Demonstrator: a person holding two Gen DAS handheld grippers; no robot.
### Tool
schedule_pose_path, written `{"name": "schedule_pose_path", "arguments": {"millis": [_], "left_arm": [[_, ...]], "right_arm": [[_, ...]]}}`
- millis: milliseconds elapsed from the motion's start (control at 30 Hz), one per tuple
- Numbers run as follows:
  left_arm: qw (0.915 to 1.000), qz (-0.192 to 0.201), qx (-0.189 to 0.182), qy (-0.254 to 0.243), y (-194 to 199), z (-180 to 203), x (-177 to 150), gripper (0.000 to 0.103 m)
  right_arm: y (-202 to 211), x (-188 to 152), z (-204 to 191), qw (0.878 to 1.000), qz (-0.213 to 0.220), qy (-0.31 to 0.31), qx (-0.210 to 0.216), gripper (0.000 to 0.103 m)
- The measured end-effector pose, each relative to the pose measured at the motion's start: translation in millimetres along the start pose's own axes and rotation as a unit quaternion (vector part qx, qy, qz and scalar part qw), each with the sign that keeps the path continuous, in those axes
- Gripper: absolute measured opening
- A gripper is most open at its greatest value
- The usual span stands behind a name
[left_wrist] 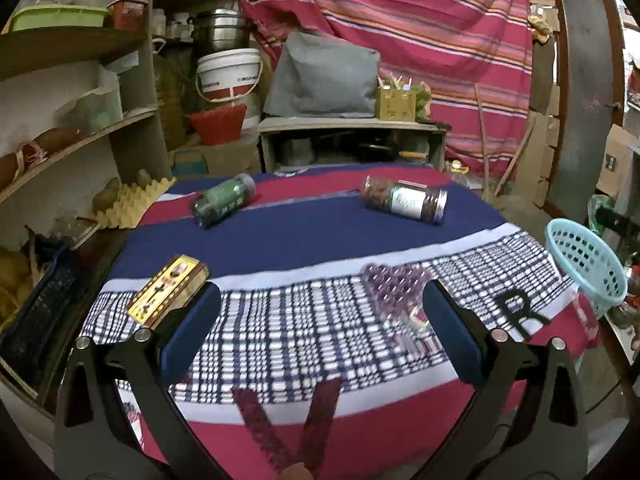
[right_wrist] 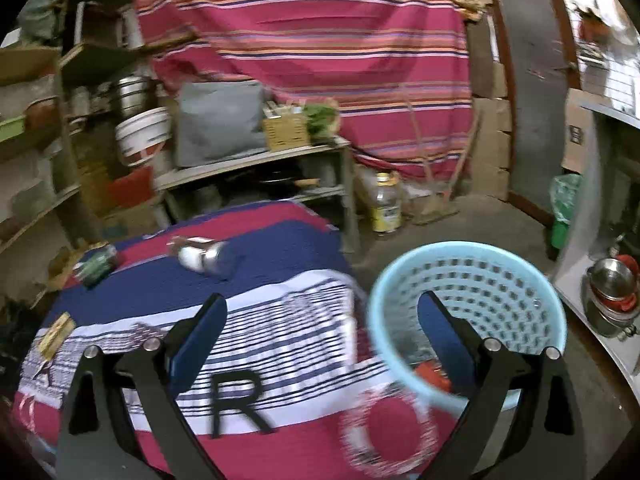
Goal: Collect trash
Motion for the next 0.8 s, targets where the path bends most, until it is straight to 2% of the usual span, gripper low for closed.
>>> {"name": "schedule_pose_path", "arguments": {"millis": [200, 367, 633, 733, 800], "left_arm": [[0.9999, 0.007, 0.002, 0.013, 0, -7, -7, 0.098], [0.9995, -0.008, 0.009, 0.029, -14, -16, -9, 0.098], [0.9956, 0.014, -0.007, 0.092, -13, -48, -4, 0.098], [0.9947, 0.014, -0.005, 0.102, -16, -54, -4, 0.098], [0.994, 0.018, -0.016, 0.107, -16, -58, -3, 0.098]], "right_arm": [[11, -23, -64, 0.999, -0.016, 0.031, 0.028, 0.094], [18, -40, -100, 0.998, -0.015, 0.049, 0.039, 0.094], [12, -49, -132, 0.998, -0.02, 0.058, 0.023, 0.094], [11, -51, -140, 0.998, -0.015, 0.055, 0.023, 0.094], [8, -54, -142, 0.998, -0.011, 0.062, 0.024, 0.094]]}}
Point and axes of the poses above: each gripper's, at about its wrist camera, not at the fingertips, and y roughly against the way its jaws point, z to its right, x to its top, the point moved 6 cm from there along -y, roughly the way its jaws point, and after that the axes turned 10 degrees about -z, right-handed, at the moved point
